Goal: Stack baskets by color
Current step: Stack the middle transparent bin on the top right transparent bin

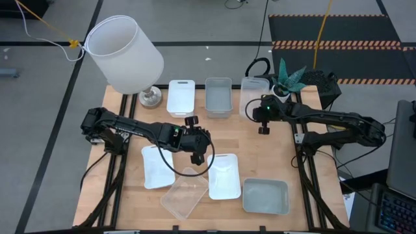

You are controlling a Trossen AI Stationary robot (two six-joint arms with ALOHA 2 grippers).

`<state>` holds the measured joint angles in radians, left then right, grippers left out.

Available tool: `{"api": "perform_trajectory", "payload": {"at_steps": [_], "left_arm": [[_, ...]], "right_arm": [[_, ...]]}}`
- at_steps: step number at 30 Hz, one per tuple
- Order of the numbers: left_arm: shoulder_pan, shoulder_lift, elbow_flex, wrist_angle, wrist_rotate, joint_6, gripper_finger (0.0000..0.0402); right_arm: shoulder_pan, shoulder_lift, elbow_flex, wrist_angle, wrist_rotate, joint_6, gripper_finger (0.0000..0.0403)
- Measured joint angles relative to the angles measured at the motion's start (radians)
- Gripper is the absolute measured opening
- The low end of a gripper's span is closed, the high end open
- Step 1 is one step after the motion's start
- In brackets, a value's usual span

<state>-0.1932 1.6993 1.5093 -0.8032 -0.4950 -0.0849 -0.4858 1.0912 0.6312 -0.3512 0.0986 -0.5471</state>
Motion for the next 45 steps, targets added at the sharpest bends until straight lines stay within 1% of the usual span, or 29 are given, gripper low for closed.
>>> {"api": "perform_trajectory", "payload": {"at_steps": [8,13,16,22,35,39,42,45], "left_arm": [[0.0,0.0,0.0,0.0,0.0,0.005,0.0145],[0.0,0.0,0.0,0.0,0.0,0.004,0.0145],[0.0,0.0,0.0,0.0,0.0,0.006,0.0145],[0.0,0.0,0.0,0.0,-0.001,0.018,0.0145],[0.0,0.0,0.0,0.0,-0.001,0.02,0.0145],[0.0,0.0,0.0,0.0,-0.001,0.02,0.0145],[0.0,0.0,0.0,0.0,-0.001,0.02,0.0145],[0.0,0.0,0.0,0.0,-0.001,0.02,0.0145]], "right_arm": [[0.0,-0.001,0.0,-0.021,0.007,-0.02,0.0003],[0.0,-0.002,0.0,-0.026,0.062,-0.064,0.0014],[0.0,-0.002,-0.001,-0.031,0.062,-0.117,0.0018],[0.0,-0.002,-0.002,-0.031,0.062,-0.14,0.0017],[0.0,-0.002,-0.002,0.003,0.062,-0.12,0.0021],[0.0,-0.002,-0.002,0.021,0.064,-0.12,0.0046],[0.001,-0.002,-0.002,0.032,0.108,-0.107,0.0076],[0.002,-0.002,-0.002,0.041,0.116,-0.097,0.011]]}}
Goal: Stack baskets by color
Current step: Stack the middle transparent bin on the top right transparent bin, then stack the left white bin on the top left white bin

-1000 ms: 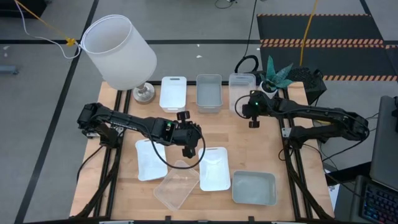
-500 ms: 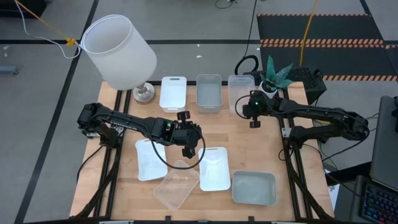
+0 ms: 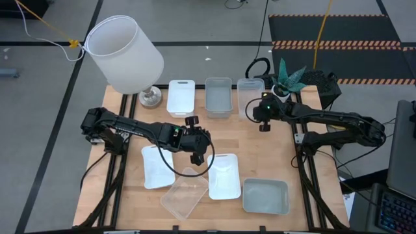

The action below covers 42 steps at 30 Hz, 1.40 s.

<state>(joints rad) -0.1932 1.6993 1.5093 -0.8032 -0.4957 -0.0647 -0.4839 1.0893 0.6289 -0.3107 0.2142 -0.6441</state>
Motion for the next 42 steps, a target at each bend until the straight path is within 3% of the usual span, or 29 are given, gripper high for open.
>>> {"api": "perform_trajectory", "payload": {"at_steps": [11,26,29,36,42], "left_arm": [[-0.005,0.0,0.0,-0.001,0.0,-0.015,0.0145],[-0.116,0.0,0.0,-0.043,0.045,-0.122,0.0145],[-0.142,0.0,0.001,-0.12,0.046,-0.2,0.0145],[-0.222,0.0,0.001,-0.378,0.051,-0.608,0.0145],[-0.347,0.0,0.001,-0.445,0.048,-0.683,0.0145]], "right_arm": [[0.049,-0.074,0.0,0.008,-0.006,0.032,0.0187],[0.261,-0.318,0.0,0.047,-0.006,0.106,0.0183],[0.299,-0.344,0.002,0.088,-0.006,0.148,0.0183],[0.356,-0.363,0.002,0.196,-0.006,0.256,0.0183],[0.385,-0.358,0.002,0.216,-0.006,0.307,0.0183]]}}
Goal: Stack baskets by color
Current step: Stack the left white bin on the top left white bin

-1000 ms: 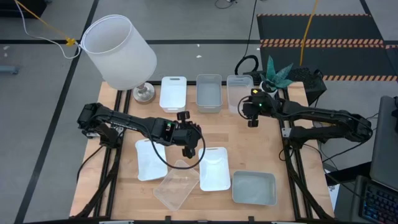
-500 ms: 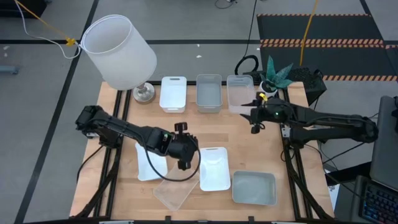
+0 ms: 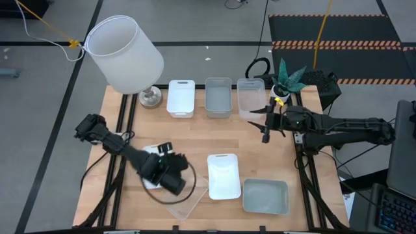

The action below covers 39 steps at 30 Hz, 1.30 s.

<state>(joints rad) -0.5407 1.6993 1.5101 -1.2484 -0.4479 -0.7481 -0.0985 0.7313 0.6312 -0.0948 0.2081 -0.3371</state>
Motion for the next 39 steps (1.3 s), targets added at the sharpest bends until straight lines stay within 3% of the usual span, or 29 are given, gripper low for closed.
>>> {"api": "perform_trajectory", "payload": {"at_steps": [11,20,33,36,39], "left_arm": [[-0.175,0.0,-0.04,0.043,-0.022,-0.204,0.0145],[-0.265,0.0,-0.213,0.127,0.126,-0.412,0.0148],[-0.302,0.0,-0.349,0.157,0.128,-0.481,0.0208],[-0.301,0.0,-0.356,0.158,0.133,-0.442,0.0193],[-0.294,0.0,-0.356,0.159,0.134,-0.395,0.0146]], "right_arm": [[0.004,0.0,0.0,-0.01,-0.003,0.019,0.0183],[0.003,0.0,0.0,-0.015,-0.003,0.019,0.0183],[0.003,0.001,0.0,-0.015,-0.004,0.021,0.0183],[0.003,0.001,0.0,-0.015,-0.004,0.03,0.0183],[0.003,0.001,0.0,-0.014,-0.004,0.03,0.0183]]}}
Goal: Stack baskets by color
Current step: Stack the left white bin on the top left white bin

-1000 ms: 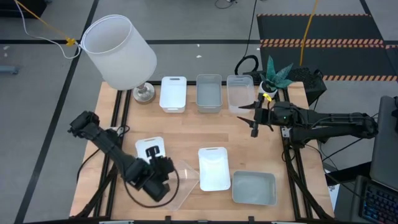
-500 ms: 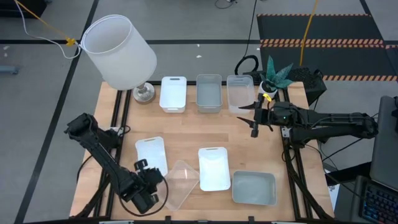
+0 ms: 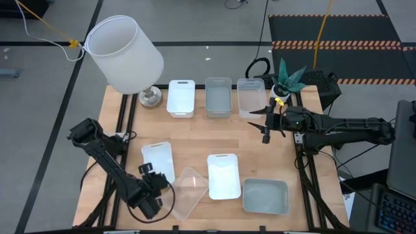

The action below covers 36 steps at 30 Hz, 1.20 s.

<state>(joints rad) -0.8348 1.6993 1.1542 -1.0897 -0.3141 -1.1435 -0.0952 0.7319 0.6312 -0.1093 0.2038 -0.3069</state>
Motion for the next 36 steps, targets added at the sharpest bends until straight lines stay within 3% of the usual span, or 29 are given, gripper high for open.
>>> {"api": "perform_trajectory", "payload": {"at_steps": [5,7,13,16,23,28,36], "left_arm": [[0.027,0.0,0.001,-0.006,0.002,0.093,0.0037],[0.04,0.0,0.015,-0.028,0.011,0.149,0.0012],[0.095,0.0,0.138,-0.182,0.022,0.321,0.0006],[0.114,0.0,0.224,-0.27,-0.022,0.458,0.0007],[0.135,0.0,0.376,-0.296,-0.135,1.076,0.0007],[0.163,0.0,0.405,-0.296,-0.143,1.422,0.0005],[0.213,0.0,0.406,-0.28,-0.142,1.633,0.0012]], "right_arm": [[0.0,0.0,0.0,0.0,0.0,0.0,0.0183],[0.0,0.0,0.0,0.001,0.0,0.0,0.0183],[0.034,0.049,0.0,0.046,0.005,-0.021,0.0183],[0.071,0.101,0.0,0.079,0.004,-0.05,0.0183],[0.19,0.247,0.033,0.242,-0.051,-0.114,0.0183],[0.319,0.356,0.117,0.255,-0.053,-0.208,0.0183],[0.446,0.518,0.231,0.242,-0.042,-0.313,0.0183]]}}
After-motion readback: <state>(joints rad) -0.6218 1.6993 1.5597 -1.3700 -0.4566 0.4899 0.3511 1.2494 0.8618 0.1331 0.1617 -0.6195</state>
